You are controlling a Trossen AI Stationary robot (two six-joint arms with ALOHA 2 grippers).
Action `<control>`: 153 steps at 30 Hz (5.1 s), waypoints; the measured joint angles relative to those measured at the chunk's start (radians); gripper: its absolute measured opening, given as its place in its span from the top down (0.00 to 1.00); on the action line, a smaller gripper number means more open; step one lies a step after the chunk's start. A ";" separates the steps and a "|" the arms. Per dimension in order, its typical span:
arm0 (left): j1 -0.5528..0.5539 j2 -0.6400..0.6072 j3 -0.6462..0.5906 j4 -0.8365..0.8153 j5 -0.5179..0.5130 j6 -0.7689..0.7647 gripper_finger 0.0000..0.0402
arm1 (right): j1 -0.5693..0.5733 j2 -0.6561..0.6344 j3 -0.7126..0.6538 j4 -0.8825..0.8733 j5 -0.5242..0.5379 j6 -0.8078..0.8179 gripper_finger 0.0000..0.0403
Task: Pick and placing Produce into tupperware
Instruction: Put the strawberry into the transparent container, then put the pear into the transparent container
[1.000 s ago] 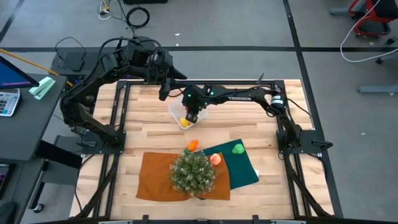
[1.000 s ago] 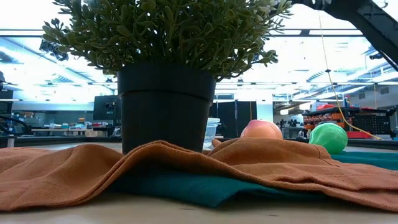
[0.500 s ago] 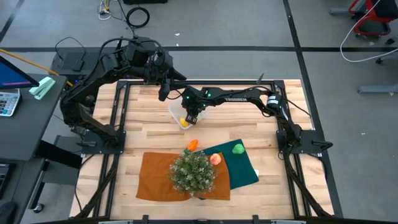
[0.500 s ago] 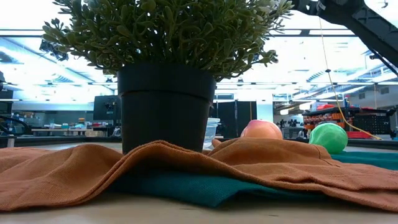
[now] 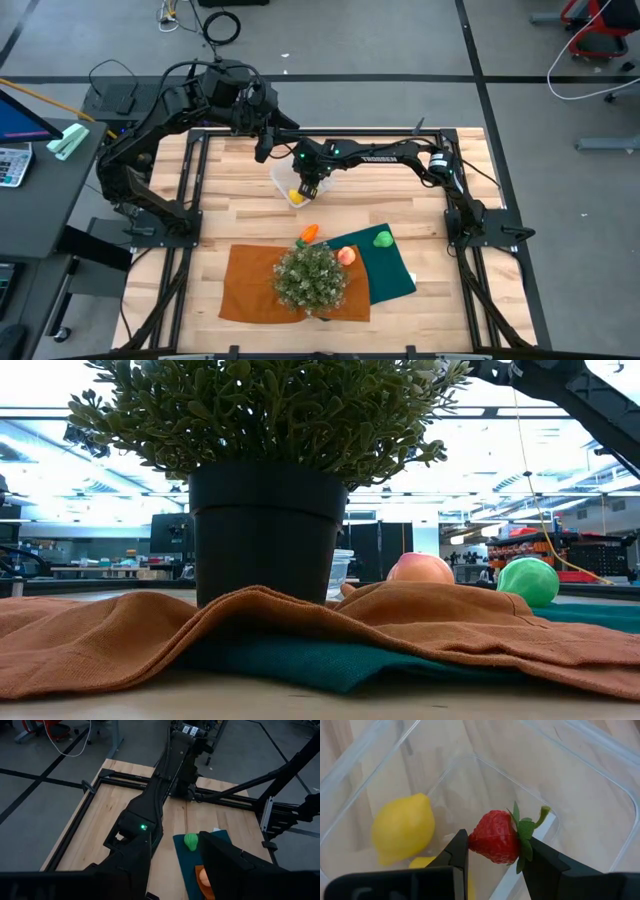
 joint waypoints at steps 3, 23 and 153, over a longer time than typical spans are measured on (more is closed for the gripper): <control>0.000 0.000 0.000 0.000 0.000 0.000 0.56 | 0.000 0.000 0.000 -0.002 -0.001 0.000 0.77; 0.000 0.000 0.000 -0.001 0.000 0.000 0.57 | 0.000 0.000 -0.001 -0.003 -0.002 -0.001 0.77; -0.039 0.000 0.000 0.022 -0.012 0.030 0.57 | 0.435 -0.754 -0.972 -0.066 -0.054 -0.004 0.18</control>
